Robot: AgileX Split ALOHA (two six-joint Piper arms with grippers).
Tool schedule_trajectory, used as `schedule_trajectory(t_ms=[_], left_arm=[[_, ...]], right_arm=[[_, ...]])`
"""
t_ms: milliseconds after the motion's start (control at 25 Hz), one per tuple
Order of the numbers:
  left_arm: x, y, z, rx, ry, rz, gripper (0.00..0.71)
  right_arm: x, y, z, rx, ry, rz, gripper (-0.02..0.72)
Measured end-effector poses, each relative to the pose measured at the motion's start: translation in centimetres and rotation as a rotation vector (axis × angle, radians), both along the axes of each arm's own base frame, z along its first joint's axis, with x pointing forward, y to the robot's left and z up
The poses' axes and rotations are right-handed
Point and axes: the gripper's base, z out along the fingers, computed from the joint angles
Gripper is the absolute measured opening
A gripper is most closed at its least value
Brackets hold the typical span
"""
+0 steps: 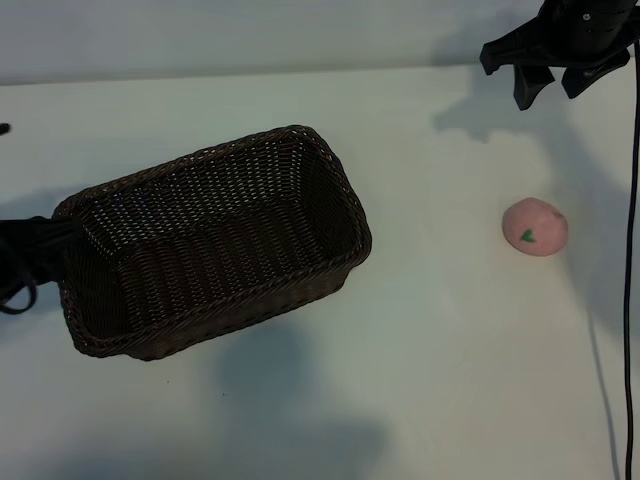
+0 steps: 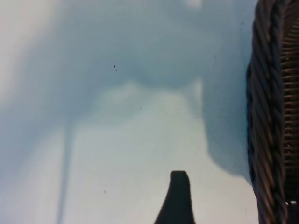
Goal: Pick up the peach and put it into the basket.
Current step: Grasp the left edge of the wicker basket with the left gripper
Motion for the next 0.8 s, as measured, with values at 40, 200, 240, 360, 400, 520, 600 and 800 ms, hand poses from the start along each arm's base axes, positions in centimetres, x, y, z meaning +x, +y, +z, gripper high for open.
schedule_trajectory(t_ms=[40, 200, 240, 360, 400, 520, 600, 800], left_arm=[[0.3, -0.1, -0.4, 0.001, 0.011, 0.001, 0.599], [1.9, -0.5, -2.6, -0.002, 0.041, -0.008, 0.599], [2.4, -0.6, -3.2, -0.006, 0.043, -0.011, 0.599], [3.6, -1.0, -5.1, -0.030, 0.055, -0.011, 0.599], [3.9, -1.2, -5.8, -0.037, 0.061, -0.009, 0.599], [4.6, -1.5, -7.3, -0.059, 0.082, 0.004, 0.599], [4.8, -1.5, -8.0, -0.064, 0.095, 0.008, 0.599], [5.2, -1.7, -8.9, -0.068, 0.101, 0.008, 0.558]], right_arm=[[0.0, 0.1, 0.0, 0.009, 0.003, 0.002, 0.505], [0.0, 0.0, 0.0, -0.001, 0.000, 0.005, 0.505], [0.0, 0.1, 0.0, 0.010, 0.003, 0.004, 0.505], [0.0, 0.1, 0.0, 0.004, 0.001, 0.010, 0.505], [0.0, 0.0, 0.0, 0.003, 0.001, 0.010, 0.505], [0.0, 0.0, 0.0, 0.003, 0.001, 0.010, 0.505], [0.0, 0.1, 0.0, 0.004, 0.001, 0.010, 0.505], [0.0, 0.1, 0.0, 0.002, 0.001, 0.016, 0.505]])
